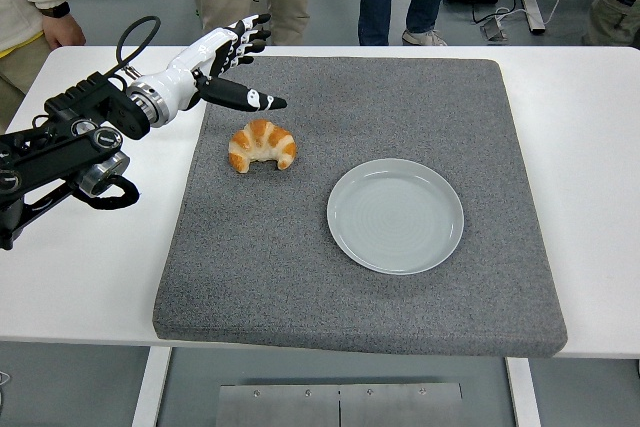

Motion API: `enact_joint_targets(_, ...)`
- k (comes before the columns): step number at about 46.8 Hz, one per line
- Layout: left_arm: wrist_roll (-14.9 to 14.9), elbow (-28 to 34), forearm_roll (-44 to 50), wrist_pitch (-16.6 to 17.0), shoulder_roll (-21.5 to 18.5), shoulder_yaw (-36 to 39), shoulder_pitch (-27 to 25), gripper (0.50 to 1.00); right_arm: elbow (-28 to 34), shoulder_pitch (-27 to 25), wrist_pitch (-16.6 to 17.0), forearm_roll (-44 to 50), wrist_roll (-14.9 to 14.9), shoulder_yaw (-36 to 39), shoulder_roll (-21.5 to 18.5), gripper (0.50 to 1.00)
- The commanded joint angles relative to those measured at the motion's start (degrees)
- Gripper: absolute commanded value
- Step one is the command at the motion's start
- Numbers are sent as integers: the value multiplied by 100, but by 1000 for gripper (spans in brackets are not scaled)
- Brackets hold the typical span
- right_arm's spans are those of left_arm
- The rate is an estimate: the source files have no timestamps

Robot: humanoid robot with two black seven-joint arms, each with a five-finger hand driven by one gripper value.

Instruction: Place the bread on the plate

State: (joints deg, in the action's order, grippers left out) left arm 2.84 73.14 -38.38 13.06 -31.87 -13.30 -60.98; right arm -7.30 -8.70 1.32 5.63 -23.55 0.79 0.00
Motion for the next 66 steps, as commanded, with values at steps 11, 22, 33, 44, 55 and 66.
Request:
enact_joint_targets(11, -91, 244, -1338, 144, -346, 354, 60, 968, 0, 0, 0, 0, 0, 0, 0, 1000)
enact_joint_targets(22, -91, 104, -1848, 241, -284, 758, 87, 949, 0, 0, 0, 0, 0, 0, 0, 1000)
enact_joint_targets(33, -29, -98, -2278, 566, -109, 1040, 95, 948, 0, 0, 0, 0, 0, 0, 0, 1000)
enact_joint_targets(44, -47, -388, -2622, 707, 120, 1048, 104, 949, 0, 0, 0, 0, 0, 0, 0, 1000)
enact_joint_targets(55, -29, -871, -2718, 725, 410, 1048, 183, 949, 0, 0, 0, 0, 0, 0, 0, 1000)
enact_joint_targets(66, -3, -1188, -2885, 768, 806, 1048, 289, 949, 0, 0, 0, 0, 0, 0, 0, 1000)
